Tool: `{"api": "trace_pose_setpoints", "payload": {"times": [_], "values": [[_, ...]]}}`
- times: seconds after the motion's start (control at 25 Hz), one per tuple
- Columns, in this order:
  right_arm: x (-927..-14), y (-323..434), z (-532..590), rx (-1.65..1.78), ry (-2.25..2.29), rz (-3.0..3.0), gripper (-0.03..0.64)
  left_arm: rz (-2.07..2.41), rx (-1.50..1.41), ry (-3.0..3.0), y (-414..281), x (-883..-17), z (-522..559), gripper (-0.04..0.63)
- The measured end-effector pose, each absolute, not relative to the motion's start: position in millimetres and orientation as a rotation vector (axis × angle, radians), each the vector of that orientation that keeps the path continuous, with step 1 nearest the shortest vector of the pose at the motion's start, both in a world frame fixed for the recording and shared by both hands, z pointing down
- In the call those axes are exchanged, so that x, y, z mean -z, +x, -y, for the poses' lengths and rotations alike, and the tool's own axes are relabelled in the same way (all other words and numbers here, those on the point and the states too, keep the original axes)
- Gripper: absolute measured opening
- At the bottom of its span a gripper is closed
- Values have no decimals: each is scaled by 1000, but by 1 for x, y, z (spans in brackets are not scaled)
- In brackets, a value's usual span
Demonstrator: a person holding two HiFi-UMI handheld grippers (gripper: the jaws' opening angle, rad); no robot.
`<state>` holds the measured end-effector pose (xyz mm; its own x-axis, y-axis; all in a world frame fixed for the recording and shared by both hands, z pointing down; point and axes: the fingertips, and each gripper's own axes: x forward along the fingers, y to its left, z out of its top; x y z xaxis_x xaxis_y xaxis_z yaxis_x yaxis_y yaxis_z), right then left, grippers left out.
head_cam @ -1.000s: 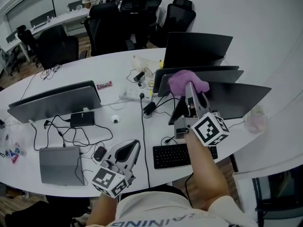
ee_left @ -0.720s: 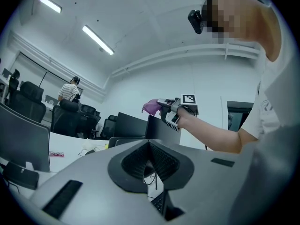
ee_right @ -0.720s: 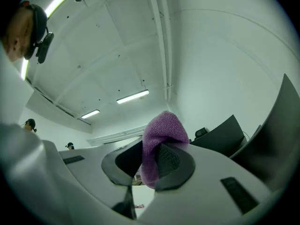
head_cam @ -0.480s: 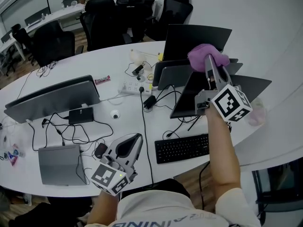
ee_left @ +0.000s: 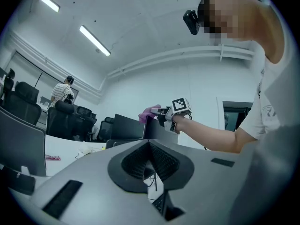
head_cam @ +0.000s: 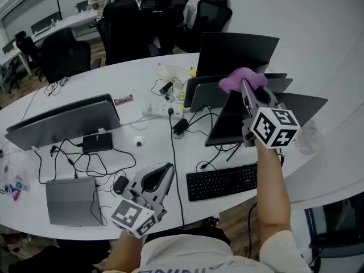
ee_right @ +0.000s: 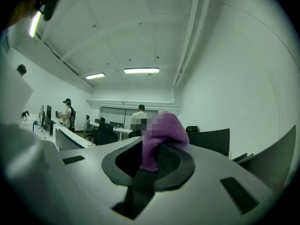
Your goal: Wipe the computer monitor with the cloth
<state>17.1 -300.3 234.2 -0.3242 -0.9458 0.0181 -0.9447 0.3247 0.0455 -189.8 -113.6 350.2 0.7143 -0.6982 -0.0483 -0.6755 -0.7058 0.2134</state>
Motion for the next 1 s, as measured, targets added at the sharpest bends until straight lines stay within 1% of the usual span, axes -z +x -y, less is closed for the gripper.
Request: {"api": "trace_pose_setpoints", "payload": {"times": [0.2,0.44,0.8,1.0], "values": [[-244,25,295,99,1697,2496,63,1129,152,2732,-163,-345,112,5],[-245,38,294,247,1620,2429,63,1209,121,2715,-136,-336,114,5],[-246,84,293,274,1545,2436,63,1295,48,2718,-82,-324,118,5],[-247,119,289,306,1546,2426,63,1307,54,2723,-52,-320,124,5]]}}
